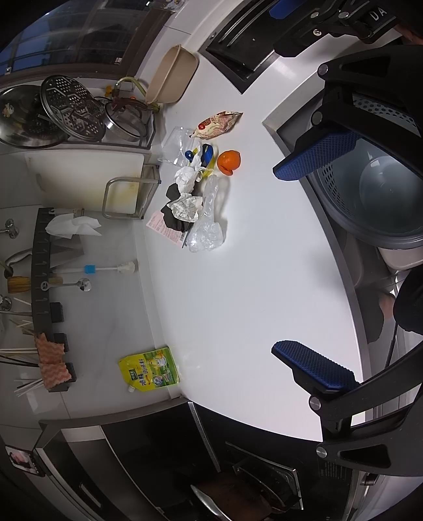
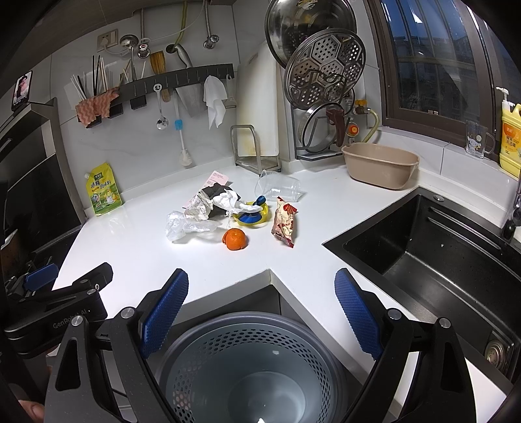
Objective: Collect trash
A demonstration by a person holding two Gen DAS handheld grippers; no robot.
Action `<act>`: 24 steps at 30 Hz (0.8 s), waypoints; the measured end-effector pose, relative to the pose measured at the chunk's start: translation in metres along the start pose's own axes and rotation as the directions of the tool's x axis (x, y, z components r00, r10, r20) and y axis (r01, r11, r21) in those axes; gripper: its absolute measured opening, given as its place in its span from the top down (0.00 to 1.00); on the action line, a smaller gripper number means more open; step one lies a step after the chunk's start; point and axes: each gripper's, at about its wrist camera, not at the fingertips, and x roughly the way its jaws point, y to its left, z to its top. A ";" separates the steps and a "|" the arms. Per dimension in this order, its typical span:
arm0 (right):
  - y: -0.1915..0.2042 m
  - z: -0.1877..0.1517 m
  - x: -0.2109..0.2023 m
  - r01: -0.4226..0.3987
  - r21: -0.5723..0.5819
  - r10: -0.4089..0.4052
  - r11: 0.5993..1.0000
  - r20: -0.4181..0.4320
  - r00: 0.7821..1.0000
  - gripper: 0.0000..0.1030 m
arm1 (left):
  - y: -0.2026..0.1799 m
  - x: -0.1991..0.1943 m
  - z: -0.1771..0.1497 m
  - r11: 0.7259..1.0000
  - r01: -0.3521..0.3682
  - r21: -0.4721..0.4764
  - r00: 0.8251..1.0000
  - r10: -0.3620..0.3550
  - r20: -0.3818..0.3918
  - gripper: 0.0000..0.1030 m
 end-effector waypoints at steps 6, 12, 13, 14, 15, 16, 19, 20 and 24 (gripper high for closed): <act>0.000 0.000 0.000 0.001 0.000 -0.001 1.000 -0.001 1.000 0.15 | 0.000 0.000 0.000 1.000 0.000 0.000 1.000 0.000 0.000 0.06; 0.001 -0.001 0.001 0.000 0.000 0.000 1.000 0.000 1.000 0.15 | 0.000 0.000 -0.001 1.000 -0.001 -0.001 1.000 0.001 0.000 0.06; 0.000 -0.001 0.001 0.000 0.000 0.000 1.000 0.000 1.000 0.15 | 0.000 0.000 -0.001 1.000 0.000 -0.001 1.000 0.000 0.000 0.06; 0.001 -0.001 0.001 0.000 0.000 0.000 1.000 0.000 1.000 0.15 | 0.001 0.000 -0.001 1.000 -0.001 -0.001 1.000 0.001 0.001 0.06; 0.000 -0.002 0.001 0.000 -0.001 0.000 1.000 -0.001 1.000 0.15 | 0.001 0.001 -0.001 1.000 -0.001 -0.001 1.000 0.001 0.000 0.06; 0.000 -0.002 0.001 0.000 0.000 0.000 1.000 0.000 1.000 0.15 | 0.001 0.000 -0.001 1.000 0.000 -0.001 1.000 0.000 0.000 0.06; 0.000 -0.002 0.002 0.000 0.001 0.000 1.000 -0.001 1.000 0.15 | 0.001 0.000 -0.001 1.000 0.000 -0.001 1.000 0.000 0.000 0.06; 0.000 -0.002 0.002 -0.001 0.000 0.001 1.000 -0.001 1.000 0.15 | 0.001 0.001 -0.001 1.000 0.000 -0.001 1.000 0.000 0.000 0.06; 0.001 -0.002 0.002 0.000 0.001 0.000 1.000 -0.002 1.000 0.15 | 0.001 0.001 -0.002 1.000 0.003 -0.001 1.000 -0.003 -0.001 0.06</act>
